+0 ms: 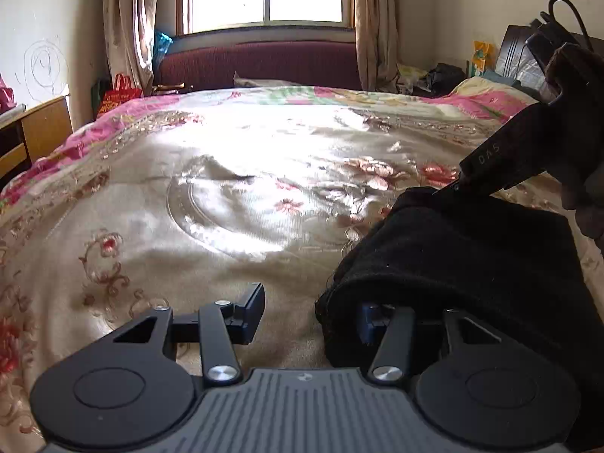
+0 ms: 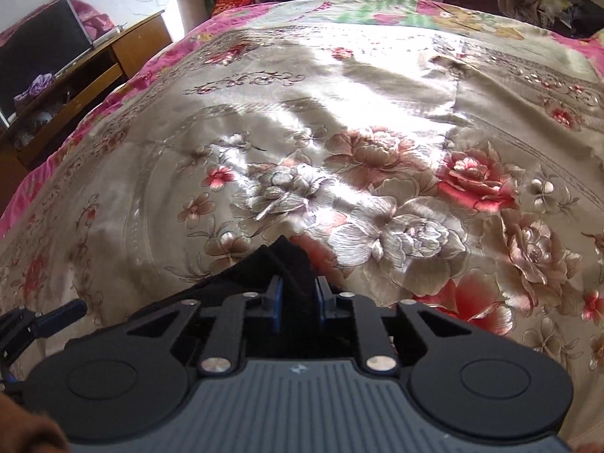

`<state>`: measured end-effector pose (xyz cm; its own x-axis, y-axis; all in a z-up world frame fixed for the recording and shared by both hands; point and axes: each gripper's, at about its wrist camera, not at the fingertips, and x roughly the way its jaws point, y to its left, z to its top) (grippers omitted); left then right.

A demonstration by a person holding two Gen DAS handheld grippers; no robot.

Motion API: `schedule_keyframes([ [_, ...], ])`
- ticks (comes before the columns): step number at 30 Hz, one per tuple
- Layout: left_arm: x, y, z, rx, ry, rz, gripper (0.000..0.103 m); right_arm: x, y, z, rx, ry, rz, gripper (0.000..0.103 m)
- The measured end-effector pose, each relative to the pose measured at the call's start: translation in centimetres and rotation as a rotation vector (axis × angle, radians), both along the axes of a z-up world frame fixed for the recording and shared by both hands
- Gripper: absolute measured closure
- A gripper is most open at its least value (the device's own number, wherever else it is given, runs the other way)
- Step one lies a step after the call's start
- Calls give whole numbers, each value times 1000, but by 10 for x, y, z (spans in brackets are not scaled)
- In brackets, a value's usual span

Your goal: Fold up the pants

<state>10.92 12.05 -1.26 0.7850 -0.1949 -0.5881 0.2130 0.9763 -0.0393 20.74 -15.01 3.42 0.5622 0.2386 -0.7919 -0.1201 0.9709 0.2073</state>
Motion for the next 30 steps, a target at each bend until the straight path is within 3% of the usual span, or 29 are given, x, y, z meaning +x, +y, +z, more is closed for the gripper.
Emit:
schedule_keyframes([
  [2, -1, 9, -8, -45, 17, 11, 36, 4, -2, -18, 18, 4, -44, 73],
  [5, -15, 20, -1, -16, 20, 18, 28, 1, 3, -16, -23, -25, -45, 66],
  [7, -25, 25, 3, 58, 29, 33, 28, -4, -6, -4, 30, -29, -63, 66],
  [9, -36, 29, 5, 168, 44, 67, 29, -15, -11, 8, 9, -56, -70, 66],
  [10, -42, 33, 9, 176, 43, 87, 31, -22, -11, 14, -19, -74, -65, 64],
  [13, -56, 33, 36, 95, -28, 94, 33, -43, -10, 23, -69, -107, -43, 63],
  [16, -54, 3, 61, 116, -121, 19, 33, -57, -4, 24, -111, -115, -22, 63],
  [18, -43, -21, 66, 124, -139, -50, 32, -65, -2, 26, -128, -118, -21, 63],
  [23, -1, -52, 22, 220, -11, -101, 28, -78, -9, 26, -108, -112, -41, 63],
  [26, 6, -39, 2, 133, 64, -55, 21, -84, -12, 25, -101, -107, -44, 62],
  [30, -7, -29, -6, 27, 133, -18, 21, -90, -18, 25, -77, -104, -51, 62],
])
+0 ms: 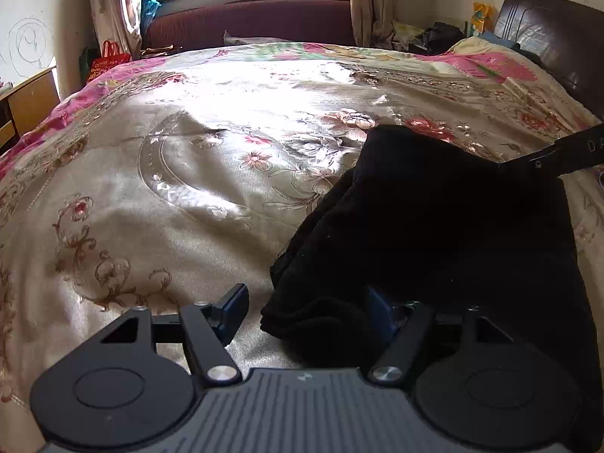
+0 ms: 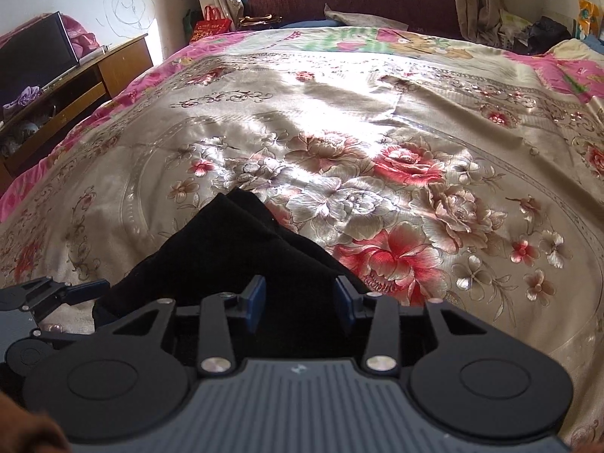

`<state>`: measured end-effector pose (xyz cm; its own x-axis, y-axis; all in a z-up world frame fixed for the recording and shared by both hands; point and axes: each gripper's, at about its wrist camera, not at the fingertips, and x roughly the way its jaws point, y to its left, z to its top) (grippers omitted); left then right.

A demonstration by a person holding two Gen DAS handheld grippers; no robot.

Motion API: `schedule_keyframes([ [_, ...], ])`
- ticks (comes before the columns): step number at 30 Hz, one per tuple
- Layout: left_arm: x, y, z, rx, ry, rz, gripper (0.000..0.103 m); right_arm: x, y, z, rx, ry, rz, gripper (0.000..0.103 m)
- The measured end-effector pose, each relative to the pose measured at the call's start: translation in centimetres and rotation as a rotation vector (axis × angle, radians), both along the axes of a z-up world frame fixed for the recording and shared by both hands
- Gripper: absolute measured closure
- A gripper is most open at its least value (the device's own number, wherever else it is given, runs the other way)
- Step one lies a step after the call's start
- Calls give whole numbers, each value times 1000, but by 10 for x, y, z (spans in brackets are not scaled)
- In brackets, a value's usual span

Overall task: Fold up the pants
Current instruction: 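Withdraw both open grippers away from the folded black pants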

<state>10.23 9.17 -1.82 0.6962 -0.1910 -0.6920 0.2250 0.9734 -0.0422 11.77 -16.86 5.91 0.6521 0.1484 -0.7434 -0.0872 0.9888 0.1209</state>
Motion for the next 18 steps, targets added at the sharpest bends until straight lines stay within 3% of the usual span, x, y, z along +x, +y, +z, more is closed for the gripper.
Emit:
schedule_keyframes([
  [4, -8, -6, -5, 9, -14, 17, 18, -9, -5, 1, 40, 3, -5, 62],
  [11, -37, -23, 48, 198, -165, -3, 19, -44, -11, 15, 69, -25, -21, 62],
  [18, -87, -44, 79, 175, -270, 23, 0, -76, 8, 15, 109, -30, -27, 59],
])
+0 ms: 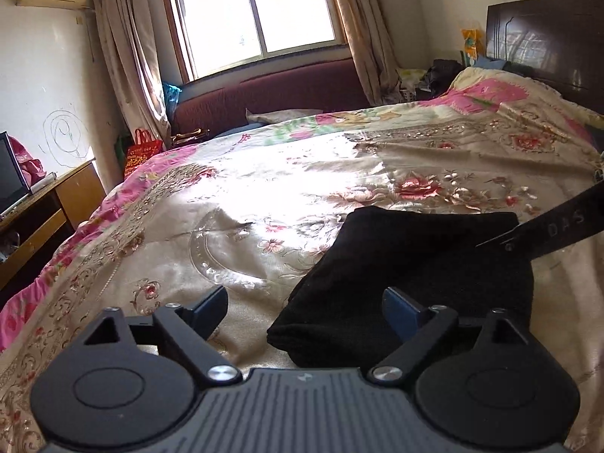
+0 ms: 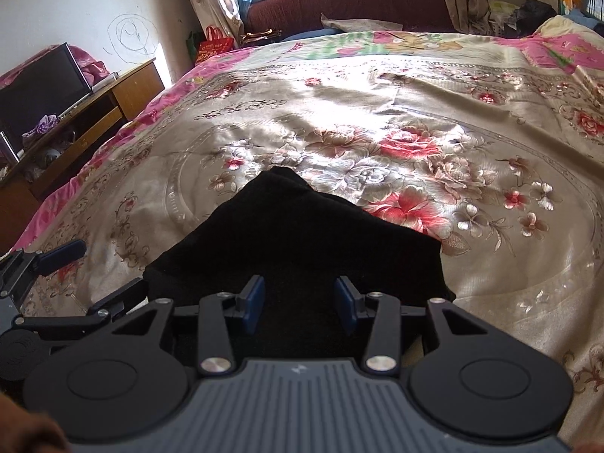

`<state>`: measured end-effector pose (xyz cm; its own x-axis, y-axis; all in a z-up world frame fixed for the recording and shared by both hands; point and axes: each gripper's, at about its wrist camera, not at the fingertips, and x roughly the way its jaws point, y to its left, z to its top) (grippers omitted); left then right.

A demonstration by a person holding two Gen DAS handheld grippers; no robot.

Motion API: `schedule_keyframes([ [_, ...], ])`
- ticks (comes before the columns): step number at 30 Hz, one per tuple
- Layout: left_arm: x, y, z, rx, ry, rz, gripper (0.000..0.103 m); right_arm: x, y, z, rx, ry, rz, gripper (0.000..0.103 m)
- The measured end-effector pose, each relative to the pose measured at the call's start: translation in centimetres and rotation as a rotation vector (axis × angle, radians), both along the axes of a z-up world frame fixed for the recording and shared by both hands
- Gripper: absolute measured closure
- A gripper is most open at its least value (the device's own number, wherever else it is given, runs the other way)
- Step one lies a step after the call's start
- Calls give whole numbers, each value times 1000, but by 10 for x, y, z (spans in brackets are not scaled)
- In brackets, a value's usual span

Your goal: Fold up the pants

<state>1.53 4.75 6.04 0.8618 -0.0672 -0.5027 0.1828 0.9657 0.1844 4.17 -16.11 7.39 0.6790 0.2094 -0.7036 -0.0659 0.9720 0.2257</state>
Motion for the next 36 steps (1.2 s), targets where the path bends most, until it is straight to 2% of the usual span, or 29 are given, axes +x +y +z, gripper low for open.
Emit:
schedule_keyframes([
  [3, -8, -10, -2, 14, -17, 7, 0, -13, 9, 0, -15, -12, -1, 54],
  [9, -19, -18, -14, 15, 29, 19, 0, -44, 16, -10, 14, 16, -23, 53],
  [14, -31, -23, -25, 47, 57, 29, 0, -65, 11, -26, 30, 68, -66, 51],
  [19, -35, -20, -26, 2, 93, 48, 0, -82, 16, -41, 16, 109, -77, 51],
  [22, -40, -22, -26, -7, 106, 50, 0, -88, 15, -43, 20, 111, -92, 51],
  [31, -44, -36, -27, 75, 110, 64, 0, -97, 10, -38, 24, 92, -120, 49],
  [36, -45, -35, -27, 68, 113, 66, 0, -100, 9, -39, 30, 98, -125, 49],
])
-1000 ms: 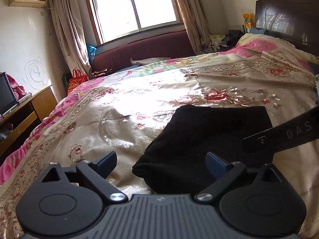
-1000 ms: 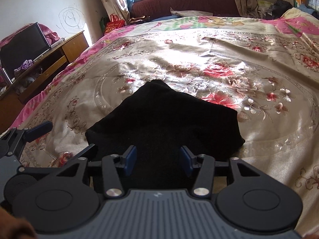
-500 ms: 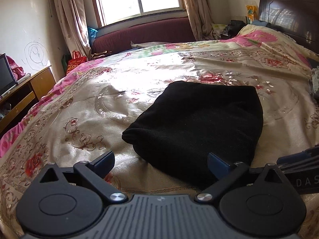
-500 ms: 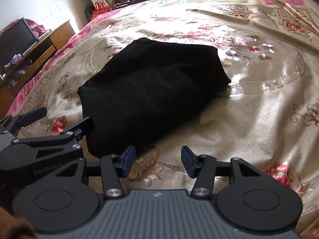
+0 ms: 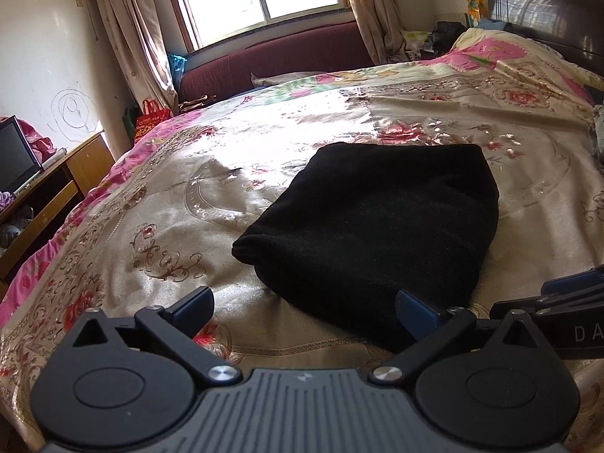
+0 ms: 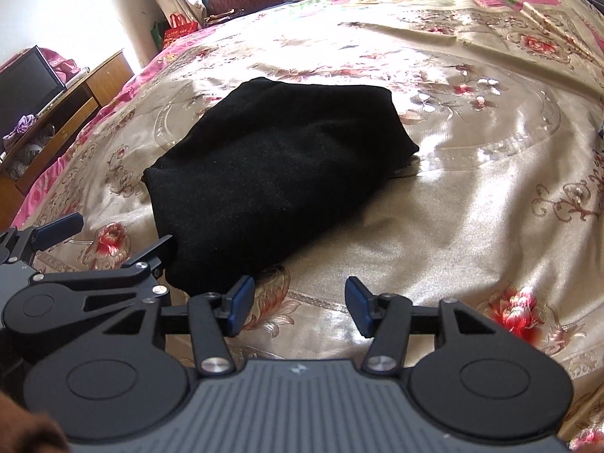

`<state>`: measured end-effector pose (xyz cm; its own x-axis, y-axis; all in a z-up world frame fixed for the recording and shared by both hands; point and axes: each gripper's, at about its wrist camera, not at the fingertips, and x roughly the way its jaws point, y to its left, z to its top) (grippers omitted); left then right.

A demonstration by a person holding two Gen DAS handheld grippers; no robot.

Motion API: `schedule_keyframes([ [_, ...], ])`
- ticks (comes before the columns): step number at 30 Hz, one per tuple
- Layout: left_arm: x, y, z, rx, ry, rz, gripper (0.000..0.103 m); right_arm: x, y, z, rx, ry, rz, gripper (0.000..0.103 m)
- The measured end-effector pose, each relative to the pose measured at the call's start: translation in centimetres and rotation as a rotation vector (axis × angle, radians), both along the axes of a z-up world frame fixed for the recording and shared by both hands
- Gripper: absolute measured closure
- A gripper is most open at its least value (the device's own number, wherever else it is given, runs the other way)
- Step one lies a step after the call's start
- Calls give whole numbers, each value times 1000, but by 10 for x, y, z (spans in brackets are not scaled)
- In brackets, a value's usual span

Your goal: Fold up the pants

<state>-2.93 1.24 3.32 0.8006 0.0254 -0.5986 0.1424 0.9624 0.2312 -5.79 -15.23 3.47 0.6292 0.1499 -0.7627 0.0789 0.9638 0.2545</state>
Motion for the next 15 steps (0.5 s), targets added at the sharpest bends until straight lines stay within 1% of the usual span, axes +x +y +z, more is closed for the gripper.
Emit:
schedule_keyframes([
  [15, 2, 1, -2, -20, 13, 16, 0, 1, 3, -3, -4, 15, 2, 49],
])
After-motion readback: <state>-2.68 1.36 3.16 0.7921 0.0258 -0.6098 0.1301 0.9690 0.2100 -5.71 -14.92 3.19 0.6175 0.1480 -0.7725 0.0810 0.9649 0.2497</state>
